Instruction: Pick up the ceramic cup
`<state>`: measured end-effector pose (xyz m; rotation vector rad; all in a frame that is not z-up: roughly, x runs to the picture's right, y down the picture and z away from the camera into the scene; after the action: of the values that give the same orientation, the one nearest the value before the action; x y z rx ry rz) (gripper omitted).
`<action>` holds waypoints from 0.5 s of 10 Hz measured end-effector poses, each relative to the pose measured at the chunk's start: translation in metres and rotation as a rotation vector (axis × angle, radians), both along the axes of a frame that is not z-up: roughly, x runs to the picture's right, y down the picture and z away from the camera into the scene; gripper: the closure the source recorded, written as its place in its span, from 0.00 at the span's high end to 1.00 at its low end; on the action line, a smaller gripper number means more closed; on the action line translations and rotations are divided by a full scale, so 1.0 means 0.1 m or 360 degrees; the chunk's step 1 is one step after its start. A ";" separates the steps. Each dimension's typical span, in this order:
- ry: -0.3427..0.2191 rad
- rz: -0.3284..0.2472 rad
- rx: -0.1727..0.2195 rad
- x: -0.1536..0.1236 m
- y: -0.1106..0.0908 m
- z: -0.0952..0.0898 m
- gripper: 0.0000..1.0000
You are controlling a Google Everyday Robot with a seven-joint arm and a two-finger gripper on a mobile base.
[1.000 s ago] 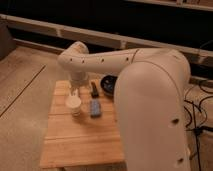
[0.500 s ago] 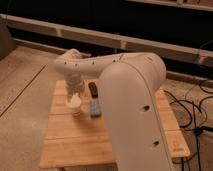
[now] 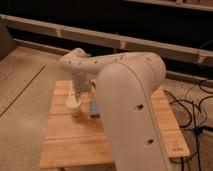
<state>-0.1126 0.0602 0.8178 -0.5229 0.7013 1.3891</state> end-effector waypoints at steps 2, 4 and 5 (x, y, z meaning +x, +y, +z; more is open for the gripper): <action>-0.0020 -0.0023 -0.0010 -0.09 -0.04 0.08 0.65; -0.0030 -0.0045 -0.0029 -0.14 -0.03 0.13 0.65; -0.0030 -0.0062 -0.0058 -0.14 -0.01 0.17 0.65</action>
<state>-0.1269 0.0589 0.8345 -0.5479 0.7190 1.3354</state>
